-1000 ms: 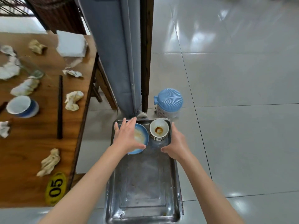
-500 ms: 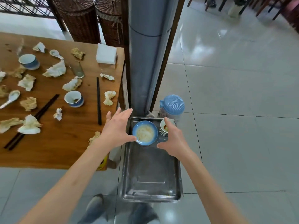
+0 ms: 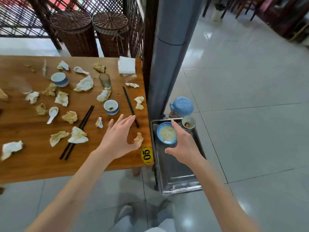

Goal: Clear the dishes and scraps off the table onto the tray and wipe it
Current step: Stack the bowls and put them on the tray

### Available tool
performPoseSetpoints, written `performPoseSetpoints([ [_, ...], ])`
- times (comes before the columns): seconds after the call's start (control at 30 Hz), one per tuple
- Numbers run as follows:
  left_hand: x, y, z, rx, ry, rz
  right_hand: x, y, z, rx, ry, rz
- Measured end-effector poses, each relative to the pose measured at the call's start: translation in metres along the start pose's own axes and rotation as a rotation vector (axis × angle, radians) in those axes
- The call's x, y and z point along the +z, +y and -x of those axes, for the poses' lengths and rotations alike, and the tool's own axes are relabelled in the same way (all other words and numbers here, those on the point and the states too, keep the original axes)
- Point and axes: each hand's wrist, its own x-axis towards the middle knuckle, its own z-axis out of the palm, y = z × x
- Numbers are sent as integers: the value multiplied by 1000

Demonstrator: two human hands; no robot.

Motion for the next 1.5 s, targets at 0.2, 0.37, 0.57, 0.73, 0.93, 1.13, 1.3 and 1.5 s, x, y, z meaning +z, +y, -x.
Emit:
performPoseSetpoints([
  [0.2, -19, -30, 33, -58, 62, -4, 13, -41, 13, -83, -38, 30],
  [0.37, -30, -50, 53, -126, 160, 60, 30, -64, 3, -171, -107, 78],
  [0.57, -35, -93, 53, -227, 199, 188, 63, -94, -25, -218, -154, 121],
  [0.73, -41, -140, 13, -268, 150, 239, 93, -116, -69, -190, -175, 162],
  [0.93, -43, -203, -58, -203, 21, 197, 126, -133, -146, -59, -155, 195],
  [1.13, -14, -227, -124, -171, -98, 180, 160, -120, -210, 103, -108, 205],
  [1.3, 19, -230, -158, -122, -157, 147, 184, -106, -243, 136, -129, 254],
  [1.5, 40, -230, -177, -99, -173, 159, 196, -96, -266, 104, -164, 206],
])
